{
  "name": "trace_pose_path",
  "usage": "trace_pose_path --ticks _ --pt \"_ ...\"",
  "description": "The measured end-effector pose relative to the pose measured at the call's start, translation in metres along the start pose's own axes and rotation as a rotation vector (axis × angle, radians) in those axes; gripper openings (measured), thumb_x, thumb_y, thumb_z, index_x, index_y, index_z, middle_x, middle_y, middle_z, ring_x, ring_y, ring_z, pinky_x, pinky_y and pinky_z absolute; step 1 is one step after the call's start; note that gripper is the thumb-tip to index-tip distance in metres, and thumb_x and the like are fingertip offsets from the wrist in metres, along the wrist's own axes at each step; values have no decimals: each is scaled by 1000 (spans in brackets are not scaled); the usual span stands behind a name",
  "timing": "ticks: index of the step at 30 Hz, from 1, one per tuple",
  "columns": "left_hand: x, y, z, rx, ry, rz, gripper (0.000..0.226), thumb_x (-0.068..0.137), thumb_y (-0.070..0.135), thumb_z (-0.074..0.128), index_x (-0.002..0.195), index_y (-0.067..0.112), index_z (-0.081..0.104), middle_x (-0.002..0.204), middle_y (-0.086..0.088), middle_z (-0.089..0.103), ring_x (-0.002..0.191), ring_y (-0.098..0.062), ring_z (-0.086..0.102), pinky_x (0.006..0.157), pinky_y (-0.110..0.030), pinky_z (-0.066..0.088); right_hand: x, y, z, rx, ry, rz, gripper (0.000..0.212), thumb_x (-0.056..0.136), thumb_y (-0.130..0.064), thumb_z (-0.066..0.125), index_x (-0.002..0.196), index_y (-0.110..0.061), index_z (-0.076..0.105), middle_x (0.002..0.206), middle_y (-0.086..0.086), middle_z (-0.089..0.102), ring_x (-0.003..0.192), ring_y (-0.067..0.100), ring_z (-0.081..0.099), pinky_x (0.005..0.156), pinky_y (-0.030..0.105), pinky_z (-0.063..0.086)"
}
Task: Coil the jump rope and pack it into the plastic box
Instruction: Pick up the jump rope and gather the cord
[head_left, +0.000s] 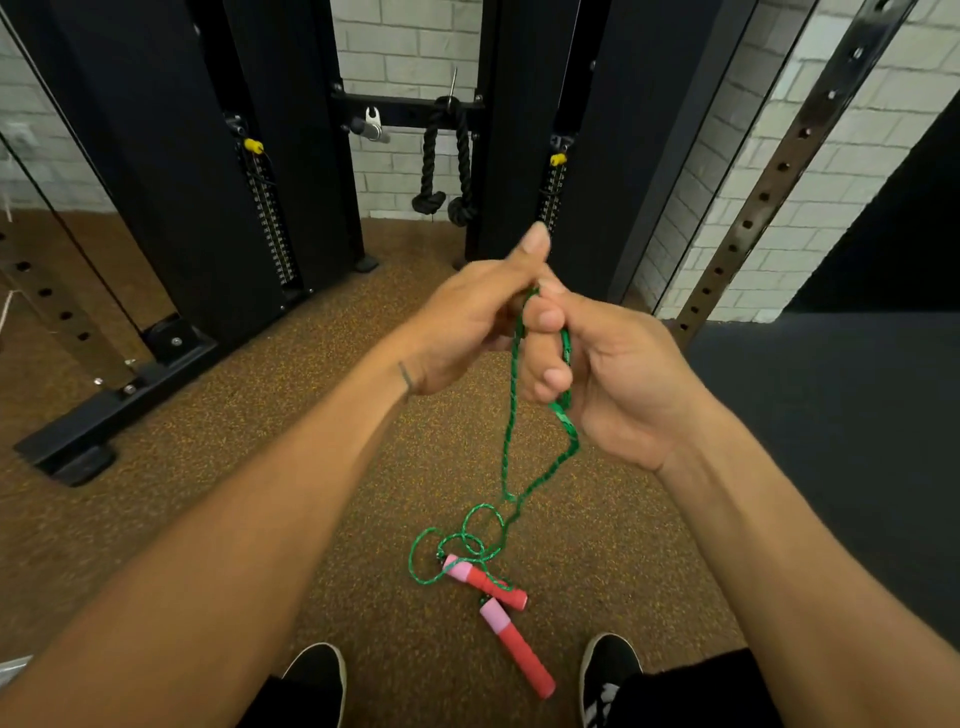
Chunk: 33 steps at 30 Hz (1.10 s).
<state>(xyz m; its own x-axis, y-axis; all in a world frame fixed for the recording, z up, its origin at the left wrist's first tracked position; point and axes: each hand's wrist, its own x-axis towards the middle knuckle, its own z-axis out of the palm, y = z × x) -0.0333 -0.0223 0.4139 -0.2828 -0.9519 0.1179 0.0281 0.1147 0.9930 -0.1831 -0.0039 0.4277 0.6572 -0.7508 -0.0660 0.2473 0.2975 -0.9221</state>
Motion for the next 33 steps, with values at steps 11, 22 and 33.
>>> trace_pose_path --ticks 11,22,33 --pt "13 -31 -88 -168 883 -89 30 102 45 43 84 22 49 56 9 29 46 -7 29 51 -26 26 -17 0 -7 76 -220 249 34 102 -31 42 71 -18 48 42 -6 40 27 1 27 29 14 14" --pt "19 -155 -118 283 880 -504 41 101 37 48 98 2 68 106 -23 71 78 -25 61 62 -41 45 -37 -42 42 144 -650 -29 34 98 -25 35 72 -12 53 40 4 38 26 15 20 27 21 15" --pt "15 -34 -7 26 357 2 33 100 43 51 91 19 72 95 -16 70 92 -36 68 81 -46 55 -13 -24 19 115 -241 -24 40 105 -30 33 70 -19 49 41 -8 41 27 0 29 29 12 14"
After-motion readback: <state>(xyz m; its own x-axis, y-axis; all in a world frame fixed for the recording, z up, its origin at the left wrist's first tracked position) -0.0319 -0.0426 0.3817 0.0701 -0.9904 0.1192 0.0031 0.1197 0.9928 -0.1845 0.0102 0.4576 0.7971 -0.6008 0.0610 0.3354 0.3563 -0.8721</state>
